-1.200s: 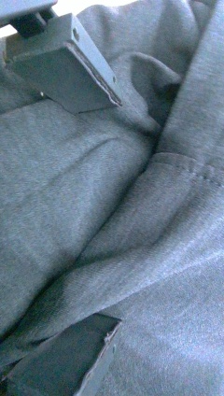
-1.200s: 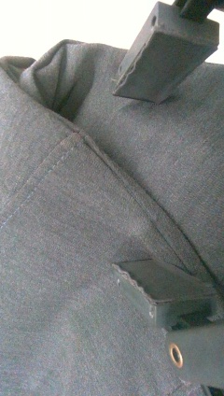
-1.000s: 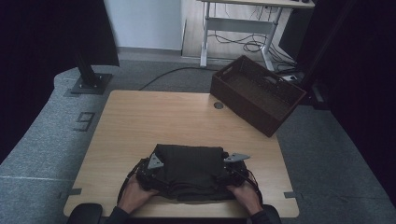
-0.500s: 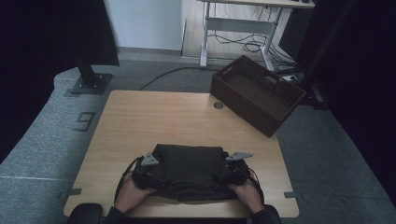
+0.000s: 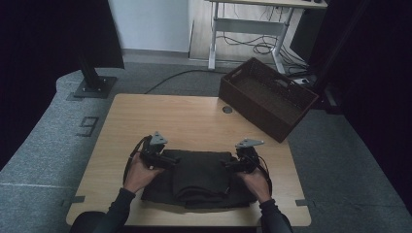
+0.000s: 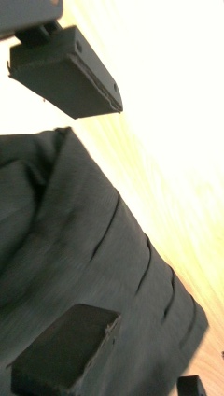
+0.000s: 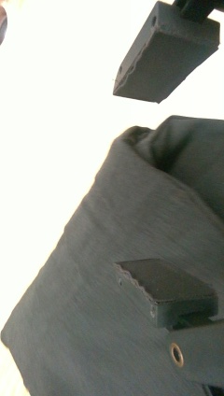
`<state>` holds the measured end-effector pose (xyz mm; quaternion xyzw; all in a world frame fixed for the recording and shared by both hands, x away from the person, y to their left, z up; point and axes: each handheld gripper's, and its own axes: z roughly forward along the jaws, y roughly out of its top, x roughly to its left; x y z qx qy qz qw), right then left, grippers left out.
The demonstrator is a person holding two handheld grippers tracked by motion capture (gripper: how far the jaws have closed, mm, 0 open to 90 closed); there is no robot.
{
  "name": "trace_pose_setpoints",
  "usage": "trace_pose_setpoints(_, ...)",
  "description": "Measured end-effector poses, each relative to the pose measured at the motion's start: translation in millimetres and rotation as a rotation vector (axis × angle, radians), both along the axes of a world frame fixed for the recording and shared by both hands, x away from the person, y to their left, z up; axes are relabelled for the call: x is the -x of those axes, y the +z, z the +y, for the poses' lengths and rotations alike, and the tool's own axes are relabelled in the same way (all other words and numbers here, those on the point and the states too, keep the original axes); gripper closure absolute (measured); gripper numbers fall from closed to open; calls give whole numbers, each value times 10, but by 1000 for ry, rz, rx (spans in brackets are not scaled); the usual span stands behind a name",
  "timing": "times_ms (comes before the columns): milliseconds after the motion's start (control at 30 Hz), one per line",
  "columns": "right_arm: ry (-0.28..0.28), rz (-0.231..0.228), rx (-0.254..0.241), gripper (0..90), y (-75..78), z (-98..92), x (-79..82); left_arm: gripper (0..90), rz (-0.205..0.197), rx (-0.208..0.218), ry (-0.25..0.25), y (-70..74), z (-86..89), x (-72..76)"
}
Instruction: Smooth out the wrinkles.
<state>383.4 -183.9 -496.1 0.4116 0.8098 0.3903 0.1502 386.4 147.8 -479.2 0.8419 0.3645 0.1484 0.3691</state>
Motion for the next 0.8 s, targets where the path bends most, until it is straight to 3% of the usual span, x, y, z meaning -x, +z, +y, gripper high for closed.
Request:
trace_pose_setpoints(100,-16,8,24,81,-90,48,-103,0,18,-66,1,-161,-46,-89)
trace_pose_setpoints(167,-36,21,32,6,-167,52,-165,0,36,-67,18,-263,-38,-128)
trace_pose_setpoints(433,-37,35,90,0,-410,114,-206,0,29,-84,37,-390,-39,-103)
trace_pose_setpoints(567,-41,29,103,0,-429,118,-172,0,31,-61,65,-434,-19,-57)
trace_pose_setpoints(800,-41,36,84,0,-463,131,-79,0,81,22,88,-509,111,79)
